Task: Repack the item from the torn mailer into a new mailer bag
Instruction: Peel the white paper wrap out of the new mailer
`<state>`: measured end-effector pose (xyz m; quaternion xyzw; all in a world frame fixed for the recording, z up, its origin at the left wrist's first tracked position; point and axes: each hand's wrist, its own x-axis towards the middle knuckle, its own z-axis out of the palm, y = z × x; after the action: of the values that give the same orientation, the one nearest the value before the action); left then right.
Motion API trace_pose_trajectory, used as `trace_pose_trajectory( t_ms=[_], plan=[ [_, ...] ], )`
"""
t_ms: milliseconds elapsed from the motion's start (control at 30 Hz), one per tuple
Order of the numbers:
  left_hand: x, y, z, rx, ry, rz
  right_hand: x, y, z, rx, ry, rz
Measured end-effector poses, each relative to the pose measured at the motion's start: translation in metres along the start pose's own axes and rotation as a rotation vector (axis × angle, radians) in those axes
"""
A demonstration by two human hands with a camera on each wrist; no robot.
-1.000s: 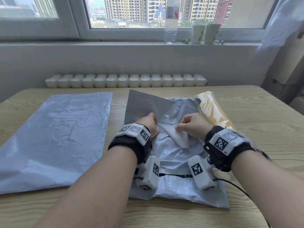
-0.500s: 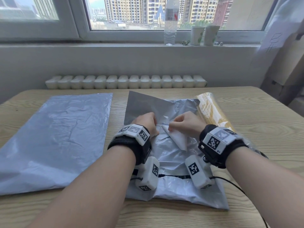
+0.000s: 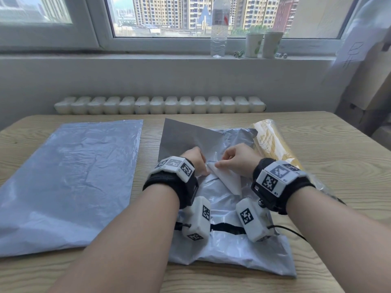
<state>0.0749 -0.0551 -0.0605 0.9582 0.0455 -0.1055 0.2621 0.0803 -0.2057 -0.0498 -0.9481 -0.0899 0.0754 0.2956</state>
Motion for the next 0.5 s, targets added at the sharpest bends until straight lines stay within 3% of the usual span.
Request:
trace_pose_trajectory(
  t_ms=[500],
  plan=[
    [-0.0026, 0.0010, -0.0089, -0.026, -0.087, 0.011, 0.0030, 0.0043, -0.0003, 0.023, 0.007, 0.060]
  ],
)
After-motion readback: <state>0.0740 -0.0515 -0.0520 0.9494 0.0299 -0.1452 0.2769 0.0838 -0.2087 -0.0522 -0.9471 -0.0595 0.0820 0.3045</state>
